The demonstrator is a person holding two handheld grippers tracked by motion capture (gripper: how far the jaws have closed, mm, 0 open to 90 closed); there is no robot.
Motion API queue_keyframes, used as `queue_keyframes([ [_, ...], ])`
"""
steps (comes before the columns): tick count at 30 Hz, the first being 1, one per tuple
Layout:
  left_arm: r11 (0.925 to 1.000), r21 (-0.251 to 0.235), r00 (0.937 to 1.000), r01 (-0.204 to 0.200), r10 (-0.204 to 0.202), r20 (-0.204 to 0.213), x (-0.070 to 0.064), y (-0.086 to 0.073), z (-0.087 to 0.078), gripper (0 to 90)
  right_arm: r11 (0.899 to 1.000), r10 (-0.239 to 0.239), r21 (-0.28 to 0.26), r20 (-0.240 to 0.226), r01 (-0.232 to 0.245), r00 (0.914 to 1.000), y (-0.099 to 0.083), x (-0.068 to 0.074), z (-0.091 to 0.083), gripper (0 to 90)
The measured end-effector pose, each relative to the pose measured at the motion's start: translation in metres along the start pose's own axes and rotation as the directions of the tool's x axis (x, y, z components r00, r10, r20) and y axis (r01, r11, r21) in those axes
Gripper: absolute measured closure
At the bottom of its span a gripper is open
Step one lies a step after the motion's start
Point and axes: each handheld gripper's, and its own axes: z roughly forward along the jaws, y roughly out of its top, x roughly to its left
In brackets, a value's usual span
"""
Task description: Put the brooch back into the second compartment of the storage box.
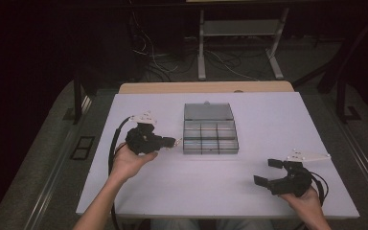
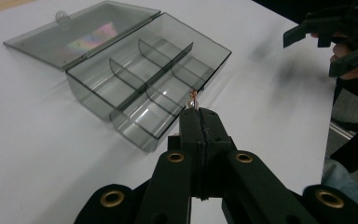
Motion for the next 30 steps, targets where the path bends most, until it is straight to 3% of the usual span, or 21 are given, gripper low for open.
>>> queue_keyframes([
  [12, 0.9992, -0.001, 0.9990, -0.039, 0.039, 0.023, 0.002, 0.028, 0.014, 89.2, 1.000, 0.015, 0.008, -0.014, -0.015, 0.9998, -0.001, -0.001, 0.000, 0.6],
  [30, 0.9994, 0.007, 0.9988, -0.035, 0.035, 0.035, 0.014, 0.052, 0.041, 89.2, 1.000, 0.025, 0.006, -0.013, -0.025, 0.9996, 0.000, -0.001, 0.000, 0.5],
])
